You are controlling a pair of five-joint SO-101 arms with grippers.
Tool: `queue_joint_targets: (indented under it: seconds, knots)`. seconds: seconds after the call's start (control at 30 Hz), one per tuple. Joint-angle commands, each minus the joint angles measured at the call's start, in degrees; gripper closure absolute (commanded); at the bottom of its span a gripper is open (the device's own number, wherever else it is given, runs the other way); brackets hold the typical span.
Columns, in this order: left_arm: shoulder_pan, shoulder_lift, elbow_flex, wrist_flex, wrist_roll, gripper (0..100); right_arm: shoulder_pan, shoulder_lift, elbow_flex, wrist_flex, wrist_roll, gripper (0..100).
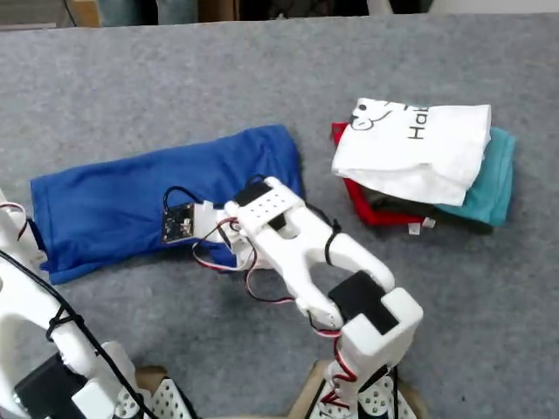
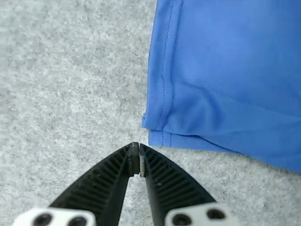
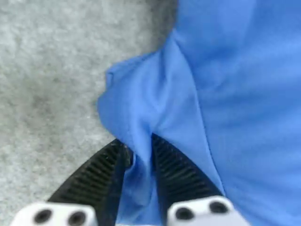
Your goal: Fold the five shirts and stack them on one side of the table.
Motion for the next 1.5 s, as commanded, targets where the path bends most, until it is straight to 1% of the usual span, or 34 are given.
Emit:
queue_joint_targets:
  seconds: [0.0, 0.13, 0.2, 0.3, 0.33, 0.37, 0.4, 0.5, 0.6, 0.73, 0.77, 0.8, 0.87, 0.93, 0.97, 1.0, 1.03, 1.2, 1.27, 1.3, 1.33, 1.4, 1.43, 1.47]
  knots:
    - [-0.13, -0.35, -3.47, 0.62, 0.18, 97, 3.16, 0.22, -5.58, 4.13, 0.09, 98.6]
    - [0.04, -0.35, -3.38, 0.62, 0.18, 97, 5.36, 2.77, -22.20, 17.05, 0.53, 98.5]
    - [0.31, -0.35, -3.30, 0.62, 0.26, 97, 5.54, 6.73, -31.60, 23.65, 2.37, 98.5]
    - [0.48, -0.35, -3.65, 0.44, 0.62, 97, 5.27, 15.96, -44.88, 34.29, 12.75, 98.5]
    - [1.19, -0.35, -3.74, 0.53, 0.62, 97, 5.45, 19.21, -50.07, 37.27, 15.56, 98.5]
    - [1.89, -0.35, -3.82, 0.79, 0.35, 97, 5.54, 22.46, -56.04, 40.00, 16.70, 98.5]
    - [2.33, -0.35, -4.26, 1.85, 0.44, 97, 5.63, 25.45, -61.49, 41.32, 16.97, 98.5]
    - [3.38, -0.35, -5.23, 4.22, 0.62, 97, 6.24, 33.10, -74.95, 41.05, 17.05, 98.4]
    - [4.88, -0.44, -4.97, 4.66, 0.62, 97, 5.80, 39.52, -84.70, 40.97, 17.76, 98.4]
    - [4.88, -0.44, -4.62, 4.66, 0.62, 97, 5.71, 45.76, -95.08, 40.97, 18.20, 98.2]
    - [4.88, -0.44, -4.62, 4.75, 0.62, 97, 5.71, 46.81, -97.01, 40.97, 18.11, 96.8]
    - [4.88, -0.44, -4.62, 4.92, 0.62, 97, 5.71, 47.69, -98.77, 40.97, 17.93, 93.3]
    - [4.88, -0.44, -4.88, 5.89, 0.62, 97, 5.71, 48.92, -101.41, 40.97, 17.67, 81.3]
    - [4.88, -0.44, -4.62, 5.98, 0.62, 97, 5.89, 49.10, -103.25, 40.97, 15.03, 67.5]
    - [4.88, -0.44, -4.62, 5.98, 0.62, 97, 5.89, 49.10, -104.22, 40.97, 13.54, 62.7]
    - [4.79, -0.44, -4.62, 6.07, 0.62, 97, 5.89, 49.10, -105.54, 40.97, 12.57, 60.2]
    - [4.79, -0.44, -4.79, 6.42, 0.62, 97, 5.98, 49.10, -106.86, 41.05, 11.69, 60.0]
    - [4.88, -0.44, -4.79, 7.12, 0.62, 97, 6.59, 49.10, -114.24, 41.14, 6.86, 65.3]
    - [4.79, -0.44, -4.62, 7.12, 0.53, 97, 7.21, 49.01, -115.47, 41.32, 3.78, 70.1]
    - [4.62, -0.44, -4.70, 7.12, 0.26, 97, 7.74, 48.75, -115.56, 41.32, 1.67, 74.7]
    - [4.44, -0.44, -4.97, 7.12, 0.26, 97, 8.09, 47.87, -115.47, 41.32, -0.26, 81.5]
    - [4.44, -0.44, -5.14, 7.12, 0.18, 97, 8.35, 45.32, -113.19, 41.32, -3.08, 98.8]
    - [4.44, -0.44, -5.14, 7.21, 0.18, 97, 8.35, 43.74, -111.34, 41.32, -4.04, 97.6]
    - [4.44, -0.44, -5.14, 7.56, 0.18, 97, 8.35, 42.15, -108.97, 41.32, -4.66, 93.8]
